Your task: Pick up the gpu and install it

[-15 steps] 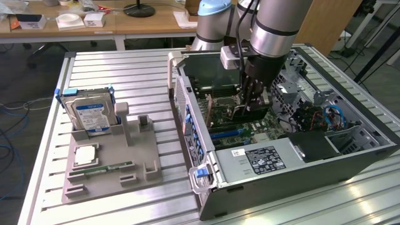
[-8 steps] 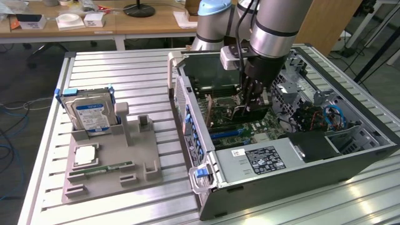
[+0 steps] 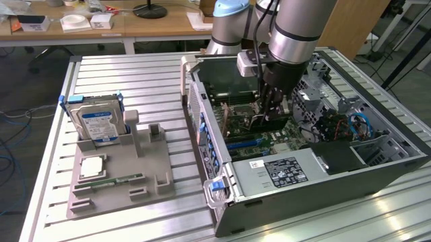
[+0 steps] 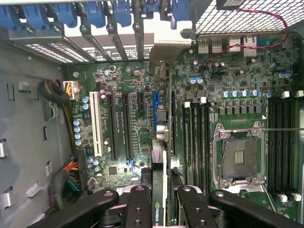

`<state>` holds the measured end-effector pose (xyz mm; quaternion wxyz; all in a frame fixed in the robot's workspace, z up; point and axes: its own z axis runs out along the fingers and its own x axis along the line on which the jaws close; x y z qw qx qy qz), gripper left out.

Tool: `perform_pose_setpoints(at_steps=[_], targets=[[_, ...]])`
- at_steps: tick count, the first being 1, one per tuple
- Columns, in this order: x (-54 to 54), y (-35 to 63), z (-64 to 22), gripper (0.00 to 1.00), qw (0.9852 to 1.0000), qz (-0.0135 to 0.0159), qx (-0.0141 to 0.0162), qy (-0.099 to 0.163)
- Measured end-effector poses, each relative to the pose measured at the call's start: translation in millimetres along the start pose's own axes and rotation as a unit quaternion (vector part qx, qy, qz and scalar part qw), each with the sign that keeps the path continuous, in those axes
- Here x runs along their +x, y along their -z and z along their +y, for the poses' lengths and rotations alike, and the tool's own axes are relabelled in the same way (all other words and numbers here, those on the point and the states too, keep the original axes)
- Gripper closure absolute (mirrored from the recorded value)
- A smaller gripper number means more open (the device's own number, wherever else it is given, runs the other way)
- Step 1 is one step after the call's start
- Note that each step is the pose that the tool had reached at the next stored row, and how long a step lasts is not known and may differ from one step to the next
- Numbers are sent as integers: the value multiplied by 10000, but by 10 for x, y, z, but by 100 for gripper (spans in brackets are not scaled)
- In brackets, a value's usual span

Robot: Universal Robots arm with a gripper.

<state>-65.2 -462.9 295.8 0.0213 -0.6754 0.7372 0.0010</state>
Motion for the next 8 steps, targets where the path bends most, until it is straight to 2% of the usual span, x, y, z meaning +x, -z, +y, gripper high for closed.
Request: perform_pose_setpoints(at_steps=[8], targets=[[0, -7, 0, 74, 10000, -1, 1, 0]])
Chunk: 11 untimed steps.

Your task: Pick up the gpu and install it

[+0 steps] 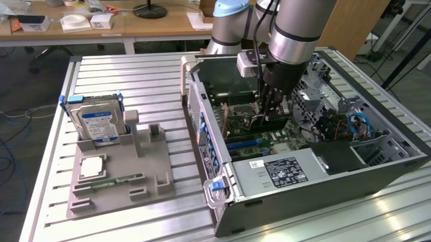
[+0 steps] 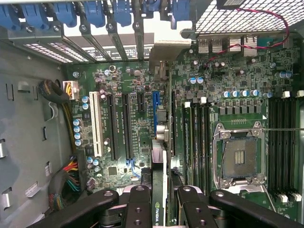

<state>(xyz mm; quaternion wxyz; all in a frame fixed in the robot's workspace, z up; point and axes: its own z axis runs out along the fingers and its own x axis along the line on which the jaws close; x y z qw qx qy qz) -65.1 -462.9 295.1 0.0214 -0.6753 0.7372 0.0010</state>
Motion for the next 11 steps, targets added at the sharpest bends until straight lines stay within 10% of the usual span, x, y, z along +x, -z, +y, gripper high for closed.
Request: perform_pose_setpoints(at_steps=[11], targets=[[2, -60, 2, 74, 10000, -1, 8, 0]])
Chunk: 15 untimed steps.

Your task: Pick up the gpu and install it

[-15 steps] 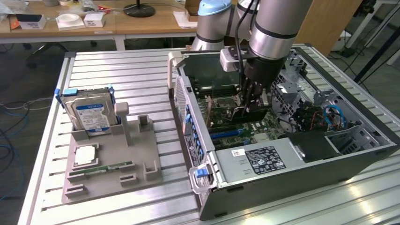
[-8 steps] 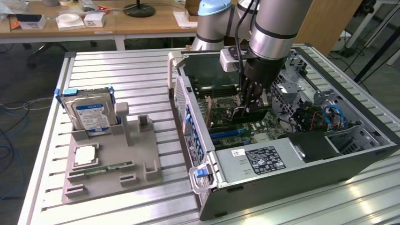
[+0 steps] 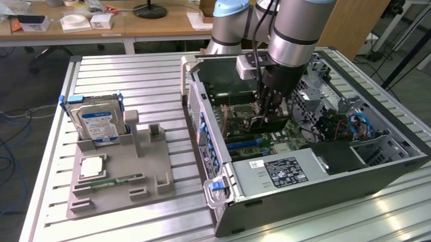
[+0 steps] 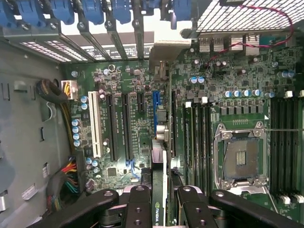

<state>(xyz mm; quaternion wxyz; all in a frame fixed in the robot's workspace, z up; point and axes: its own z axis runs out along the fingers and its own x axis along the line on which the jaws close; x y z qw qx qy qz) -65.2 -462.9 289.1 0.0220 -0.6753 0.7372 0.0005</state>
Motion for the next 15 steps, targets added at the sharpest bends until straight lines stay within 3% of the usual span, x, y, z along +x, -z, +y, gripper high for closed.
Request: perform_pose_setpoints(at_steps=[15], targets=[[10, -170, 57, 74, 9998, -6, 4, 180]])
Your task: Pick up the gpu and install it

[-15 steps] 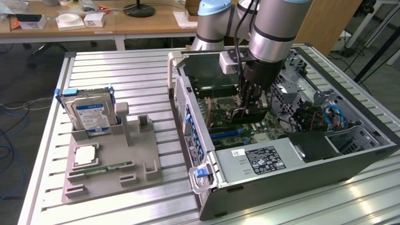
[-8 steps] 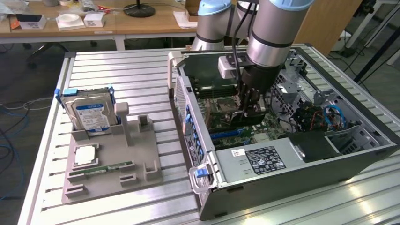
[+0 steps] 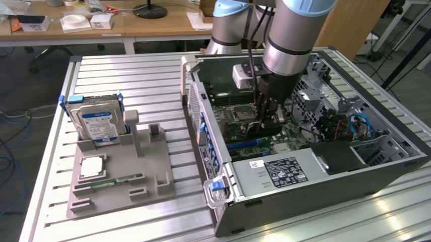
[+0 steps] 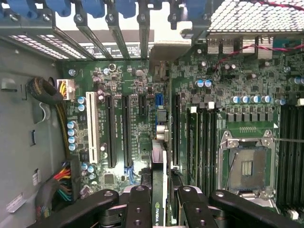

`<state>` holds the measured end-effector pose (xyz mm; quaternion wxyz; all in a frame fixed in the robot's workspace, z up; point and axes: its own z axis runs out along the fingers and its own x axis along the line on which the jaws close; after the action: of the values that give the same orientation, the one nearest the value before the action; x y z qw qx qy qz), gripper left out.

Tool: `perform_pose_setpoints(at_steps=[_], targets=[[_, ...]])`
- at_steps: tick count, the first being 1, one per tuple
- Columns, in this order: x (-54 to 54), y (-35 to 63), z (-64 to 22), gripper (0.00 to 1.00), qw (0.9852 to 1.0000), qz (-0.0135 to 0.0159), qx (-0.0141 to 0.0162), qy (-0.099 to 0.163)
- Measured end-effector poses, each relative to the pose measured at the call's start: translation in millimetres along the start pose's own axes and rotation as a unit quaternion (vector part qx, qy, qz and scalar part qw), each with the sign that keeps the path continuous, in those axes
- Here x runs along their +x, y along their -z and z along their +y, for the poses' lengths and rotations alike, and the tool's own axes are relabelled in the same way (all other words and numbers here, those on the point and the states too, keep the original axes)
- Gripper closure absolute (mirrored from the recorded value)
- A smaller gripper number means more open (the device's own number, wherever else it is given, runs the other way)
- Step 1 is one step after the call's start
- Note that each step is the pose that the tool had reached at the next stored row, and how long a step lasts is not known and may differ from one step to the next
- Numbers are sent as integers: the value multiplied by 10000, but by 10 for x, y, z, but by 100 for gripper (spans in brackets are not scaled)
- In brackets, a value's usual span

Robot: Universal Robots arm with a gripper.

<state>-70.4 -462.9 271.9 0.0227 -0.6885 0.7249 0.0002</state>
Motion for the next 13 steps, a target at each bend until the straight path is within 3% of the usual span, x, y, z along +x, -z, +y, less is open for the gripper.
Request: perform_pose_setpoints(at_steps=[6, 13], targets=[[7, -64, 103, 74, 10000, 4, 14, 26], [11, -150, 204, 74, 10000, 16, 59, 35]])
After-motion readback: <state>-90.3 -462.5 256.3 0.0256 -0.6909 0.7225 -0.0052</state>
